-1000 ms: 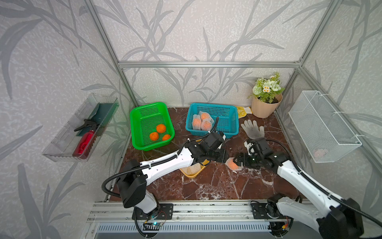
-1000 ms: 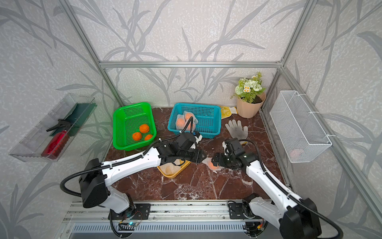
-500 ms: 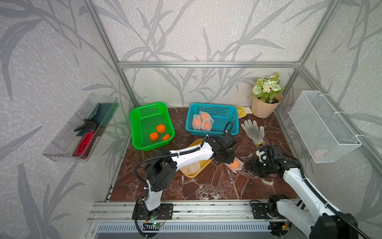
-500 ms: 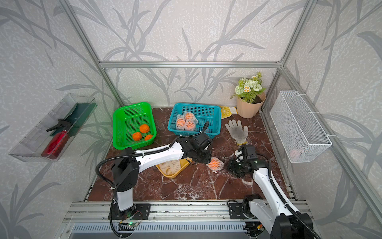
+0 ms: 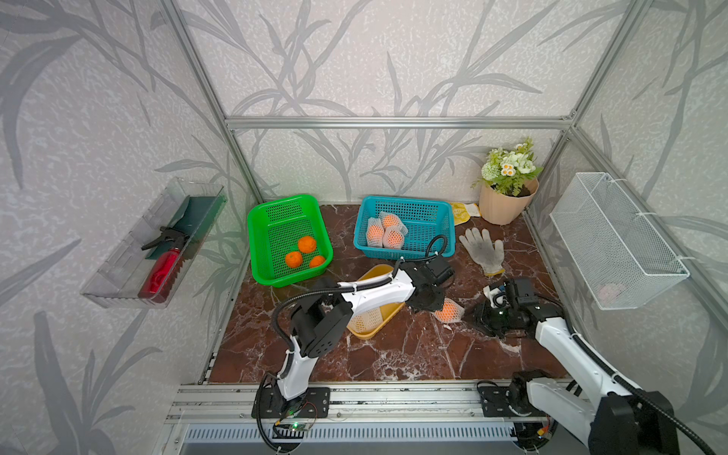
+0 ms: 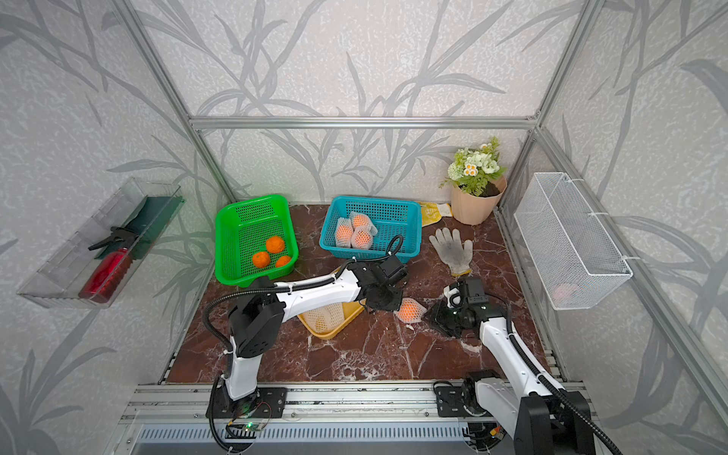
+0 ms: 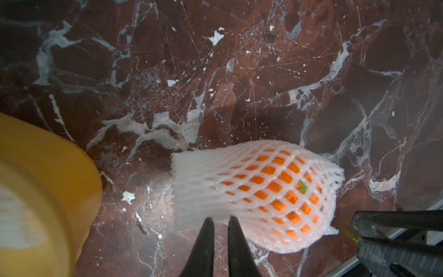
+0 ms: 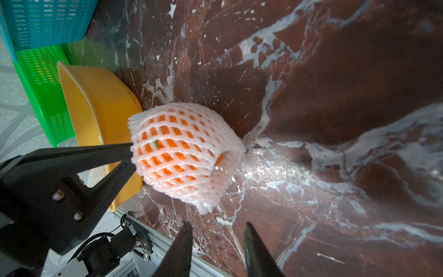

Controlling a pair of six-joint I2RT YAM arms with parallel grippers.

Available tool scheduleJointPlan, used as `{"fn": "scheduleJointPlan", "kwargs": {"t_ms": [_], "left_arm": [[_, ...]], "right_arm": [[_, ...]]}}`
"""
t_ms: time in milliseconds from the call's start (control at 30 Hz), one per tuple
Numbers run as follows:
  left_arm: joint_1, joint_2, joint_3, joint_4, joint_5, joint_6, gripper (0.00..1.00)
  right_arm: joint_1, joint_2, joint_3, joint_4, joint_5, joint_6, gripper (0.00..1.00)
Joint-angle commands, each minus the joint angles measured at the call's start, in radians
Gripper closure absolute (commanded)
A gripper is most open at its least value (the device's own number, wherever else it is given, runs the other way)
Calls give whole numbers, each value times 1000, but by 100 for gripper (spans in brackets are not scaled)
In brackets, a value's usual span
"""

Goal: Remove foam nets from oranges
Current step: Remove the foam net from the orange.

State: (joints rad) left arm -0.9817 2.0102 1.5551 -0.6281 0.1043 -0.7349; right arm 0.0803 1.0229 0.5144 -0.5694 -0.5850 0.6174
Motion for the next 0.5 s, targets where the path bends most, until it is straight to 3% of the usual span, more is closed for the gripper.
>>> {"fn": "scheduleJointPlan", "kwargs": {"t_ms": [0, 233, 267, 333, 467], "left_arm": [[2, -31, 29, -13, -23, -11, 86], [18, -52, 0, -3, -25, -14, 86], [20, -69, -15, 5, -28, -18, 81], [27, -112, -47, 24, -48, -32, 60], [58, -152, -102, 76, -22, -65, 40]], "right_arm": [[-7, 7, -5, 16, -6, 5, 67], [-13, 53, -2, 57, -7, 9, 70], [-13, 59, 4, 57, -11, 6, 70], [-13, 66, 9, 52, -14, 1, 70], [-14, 63, 9, 57, -18, 5, 71]]}}
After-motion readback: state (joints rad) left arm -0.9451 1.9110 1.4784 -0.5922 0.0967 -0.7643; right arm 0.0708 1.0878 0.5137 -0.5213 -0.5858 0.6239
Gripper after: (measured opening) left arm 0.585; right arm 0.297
